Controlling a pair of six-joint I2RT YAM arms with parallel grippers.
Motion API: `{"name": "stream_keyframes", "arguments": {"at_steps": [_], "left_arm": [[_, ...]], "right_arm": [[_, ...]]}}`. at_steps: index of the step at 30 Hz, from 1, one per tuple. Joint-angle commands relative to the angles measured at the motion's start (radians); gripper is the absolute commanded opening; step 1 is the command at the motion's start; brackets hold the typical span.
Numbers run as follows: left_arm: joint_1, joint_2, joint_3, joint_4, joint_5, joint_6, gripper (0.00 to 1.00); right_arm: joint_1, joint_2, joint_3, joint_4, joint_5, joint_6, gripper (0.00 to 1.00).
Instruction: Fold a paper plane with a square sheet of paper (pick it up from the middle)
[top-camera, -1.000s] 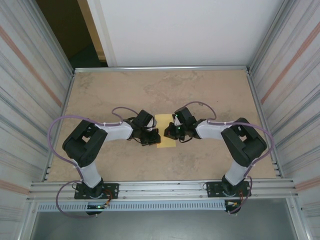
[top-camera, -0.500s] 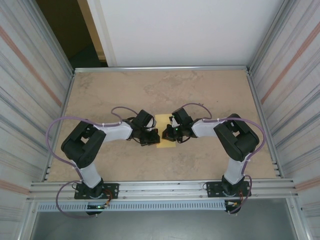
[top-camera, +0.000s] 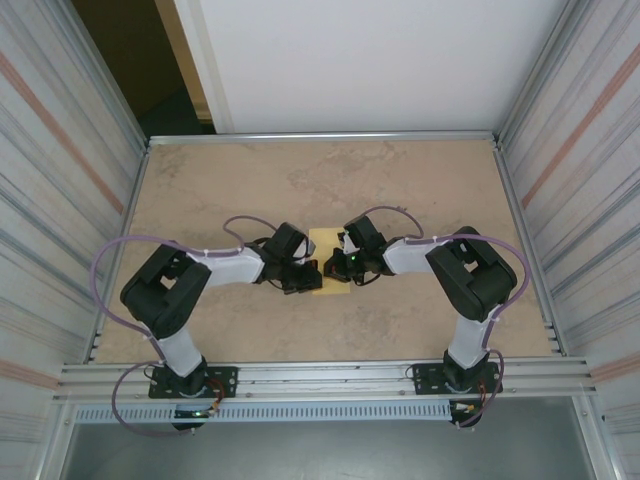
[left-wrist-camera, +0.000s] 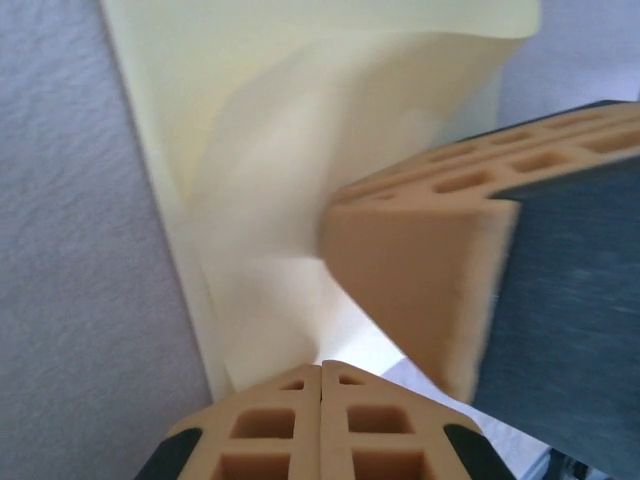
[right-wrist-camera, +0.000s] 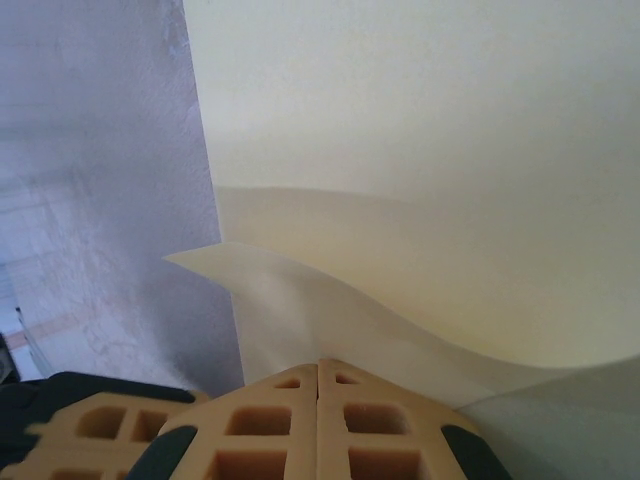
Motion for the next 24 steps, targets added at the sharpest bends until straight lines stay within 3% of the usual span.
{"name": "stream_keyframes", "arguments": {"at_steps": [1, 12, 24], "left_arm": [[0.004, 0.014, -0.028, -0.024, -0.023, -0.01, 0.0], [0.025, 0.003, -0.138, 0.067, 0.01, -0.052, 0.0], [0.029, 0.005, -0.205, 0.096, 0.009, -0.073, 0.0]], "right_arm": [[-0.01, 0.033, -0.026, -0.043, 0.018, -0.002, 0.0], [-0.047, 0.044, -0.011, -0.054, -0.016, -0.049, 0.0], [-0.256, 0.088, 0.047, -0.069, -0.062, -0.14, 0.0]]}}
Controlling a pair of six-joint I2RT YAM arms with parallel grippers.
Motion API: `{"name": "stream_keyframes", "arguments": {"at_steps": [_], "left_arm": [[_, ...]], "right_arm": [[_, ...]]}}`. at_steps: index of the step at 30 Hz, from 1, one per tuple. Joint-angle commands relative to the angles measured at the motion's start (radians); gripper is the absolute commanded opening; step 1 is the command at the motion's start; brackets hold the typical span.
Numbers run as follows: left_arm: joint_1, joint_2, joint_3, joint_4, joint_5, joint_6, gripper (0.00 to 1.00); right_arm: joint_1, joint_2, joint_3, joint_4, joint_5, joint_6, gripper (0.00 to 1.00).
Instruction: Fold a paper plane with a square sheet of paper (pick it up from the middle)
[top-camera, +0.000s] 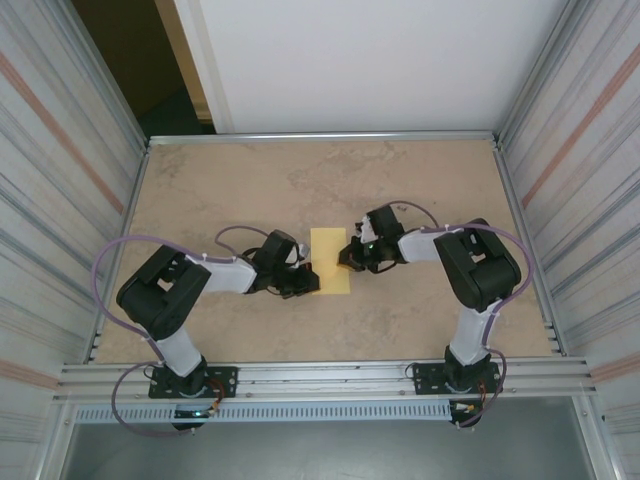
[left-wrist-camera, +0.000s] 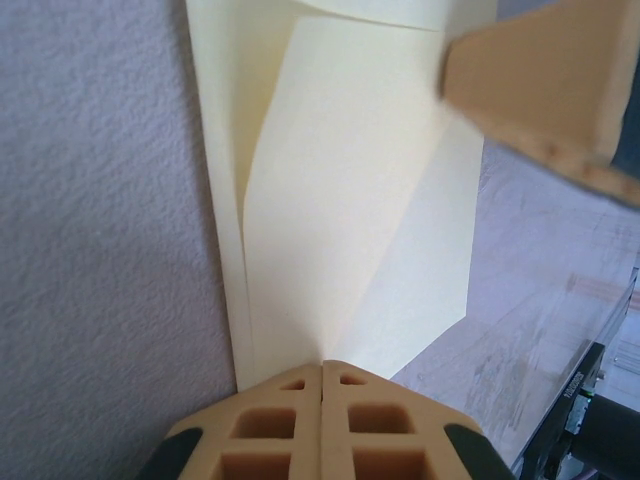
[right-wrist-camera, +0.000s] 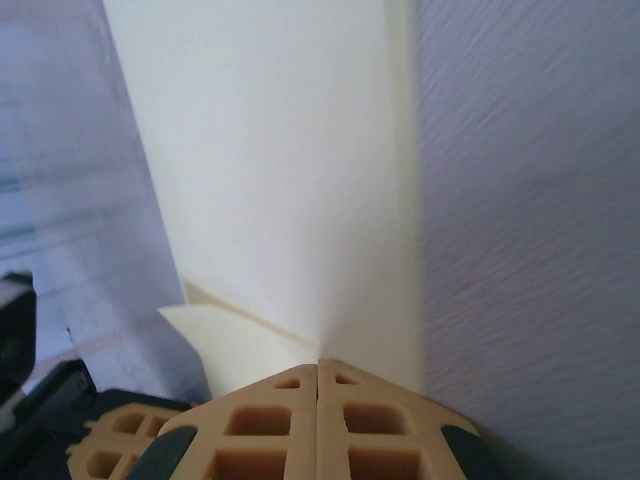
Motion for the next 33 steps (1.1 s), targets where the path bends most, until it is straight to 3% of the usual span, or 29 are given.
{"name": "stream_keyframes", "arguments": {"at_steps": [1, 4, 10, 16, 21, 33], "left_arm": [[0.004, 0.026, -0.051, -0.151, -0.039, -0.01, 0.0], [0.005, 0.017, -0.008, -0.163, -0.021, 0.004, 0.0], [0.003, -0.053, 0.139, -0.199, 0.03, 0.019, 0.01], [0.027, -0.062, 0.193, -0.21, 0.013, 0.034, 0.11], [0.073, 0.009, 0.232, -0.208, 0.034, 0.063, 0.13], [0.081, 0.107, 0.283, -0.234, 0.0, 0.095, 0.13]], "right_arm": [[-0.068, 0.054, 0.039, -0.07, 0.074, -0.067, 0.0], [-0.095, 0.037, 0.076, -0.12, 0.096, -0.095, 0.0], [-0.096, -0.147, 0.056, -0.195, 0.146, -0.096, 0.05], [-0.036, -0.285, -0.057, -0.176, 0.18, 0.006, 0.26], [0.04, -0.309, -0.104, -0.114, 0.197, 0.118, 0.43], [0.132, -0.202, -0.096, 0.007, 0.184, 0.249, 0.42]]}}
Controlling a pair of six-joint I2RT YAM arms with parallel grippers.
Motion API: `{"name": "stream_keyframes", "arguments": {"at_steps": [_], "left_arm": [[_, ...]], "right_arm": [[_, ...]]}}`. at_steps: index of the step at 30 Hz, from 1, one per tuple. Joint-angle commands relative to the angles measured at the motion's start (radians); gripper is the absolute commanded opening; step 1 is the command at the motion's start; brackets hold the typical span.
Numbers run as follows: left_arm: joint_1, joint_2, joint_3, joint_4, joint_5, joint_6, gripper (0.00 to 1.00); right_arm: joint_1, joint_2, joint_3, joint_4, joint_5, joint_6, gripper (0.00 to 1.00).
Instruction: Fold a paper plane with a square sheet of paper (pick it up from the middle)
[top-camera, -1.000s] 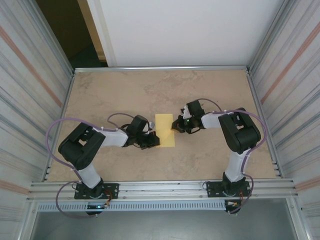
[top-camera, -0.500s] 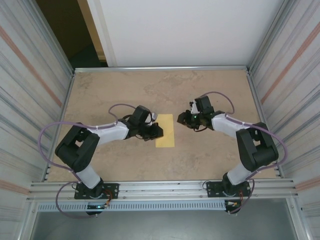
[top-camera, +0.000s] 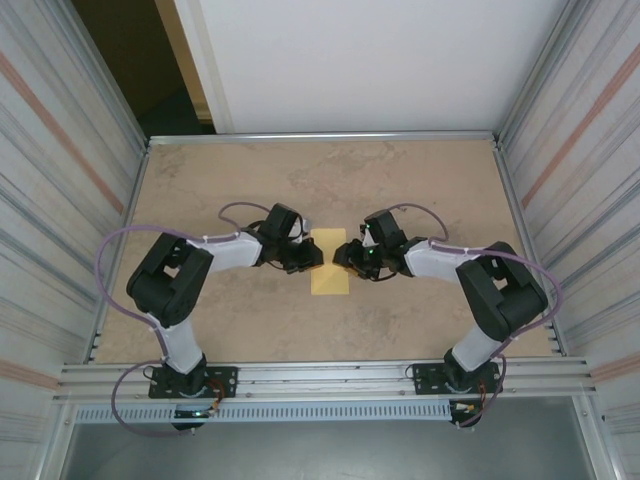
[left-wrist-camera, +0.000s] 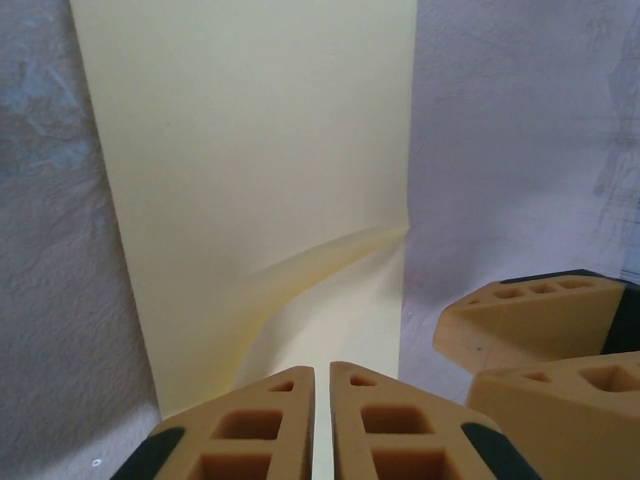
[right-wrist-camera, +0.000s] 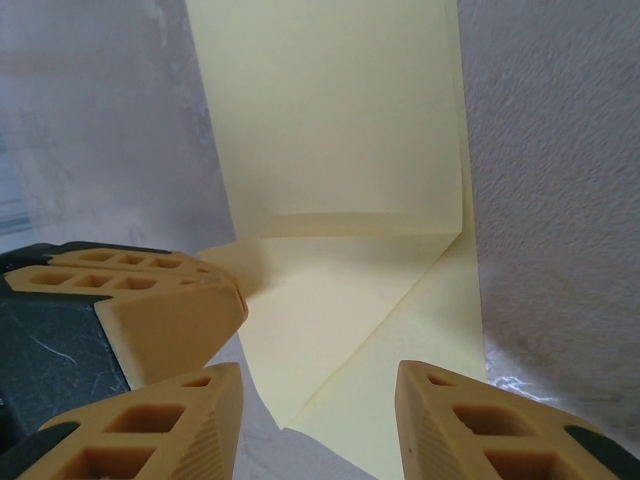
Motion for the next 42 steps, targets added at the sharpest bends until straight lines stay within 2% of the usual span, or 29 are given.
{"name": "stream_keyframes", "arguments": {"at_steps": [1, 13, 21, 27, 33, 42], "left_arm": [[0.003, 0.022, 0.014, -0.036, -0.019, 0.029, 0.13], [0.018, 0.067, -0.034, -0.009, -0.025, -0.003, 0.14], [0.02, 0.063, -0.058, 0.006, -0.024, -0.016, 0.14], [0.02, 0.056, -0.068, 0.012, -0.024, -0.02, 0.14], [0.022, 0.05, -0.073, 0.01, -0.029, -0.02, 0.13], [0.021, 0.05, -0.073, 0.012, -0.026, -0.02, 0.13]], "right_arm": [[0.014, 0.025, 0.006, 0.044, 0.017, 0.069, 0.42], [0.021, 0.083, 0.008, 0.064, 0.033, 0.142, 0.43], [0.028, 0.111, 0.022, 0.078, 0.04, 0.148, 0.34], [0.029, 0.123, 0.028, 0.088, 0.057, 0.162, 0.32], [0.028, 0.082, 0.003, 0.108, 0.092, 0.16, 0.24], [0.028, 0.079, 0.001, 0.108, 0.098, 0.153, 0.22]]}}
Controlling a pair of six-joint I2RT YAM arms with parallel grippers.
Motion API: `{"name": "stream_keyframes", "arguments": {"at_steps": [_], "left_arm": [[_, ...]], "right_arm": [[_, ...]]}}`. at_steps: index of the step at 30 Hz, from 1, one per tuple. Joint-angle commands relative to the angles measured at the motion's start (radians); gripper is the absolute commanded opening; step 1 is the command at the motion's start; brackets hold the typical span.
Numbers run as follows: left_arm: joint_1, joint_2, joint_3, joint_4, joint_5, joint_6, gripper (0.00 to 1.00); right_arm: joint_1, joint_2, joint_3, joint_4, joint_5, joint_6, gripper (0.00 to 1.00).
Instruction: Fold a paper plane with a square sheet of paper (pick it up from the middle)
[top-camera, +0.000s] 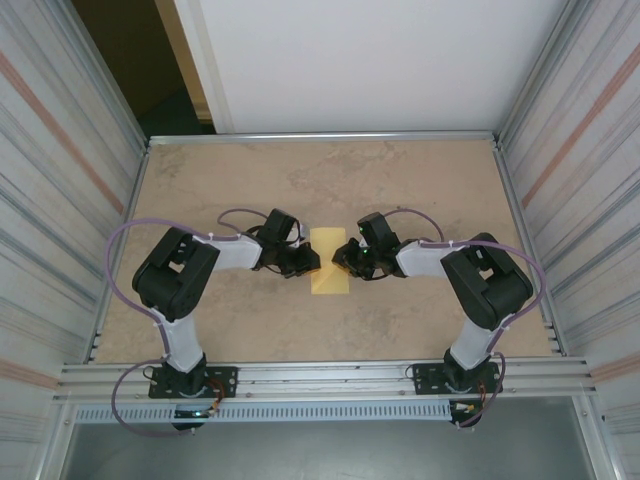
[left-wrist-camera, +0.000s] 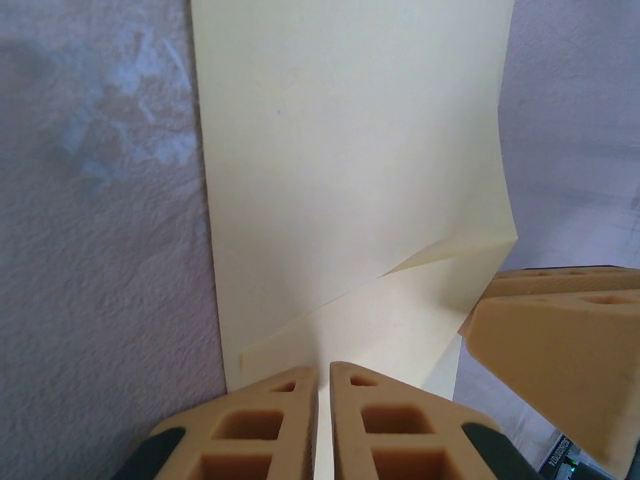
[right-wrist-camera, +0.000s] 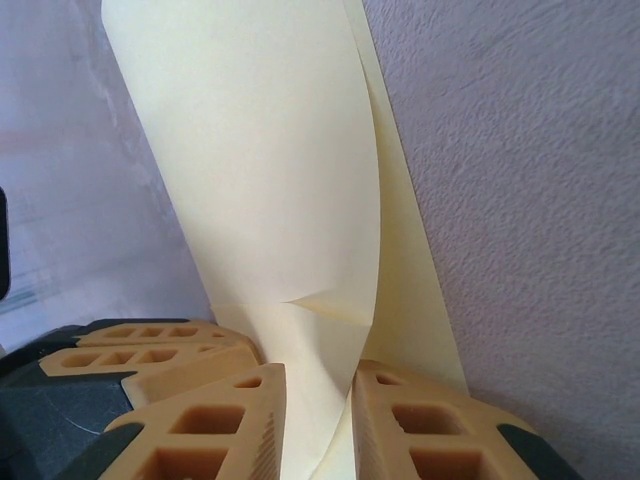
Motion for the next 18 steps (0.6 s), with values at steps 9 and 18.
{"name": "stream_keyframes", "arguments": {"at_steps": [9, 18], "left_arm": [[0.003, -0.002, -0.027, -0.059, -0.029, -0.007, 0.13], [0.008, -0.028, 0.001, -0.085, -0.028, -0.004, 0.14]], "right_arm": [[0.011, 0.025, -0.018, 0.083, -0.019, 0.026, 0.18], [0.013, 0.055, -0.016, 0.111, -0.024, 0.028, 0.13]]}}
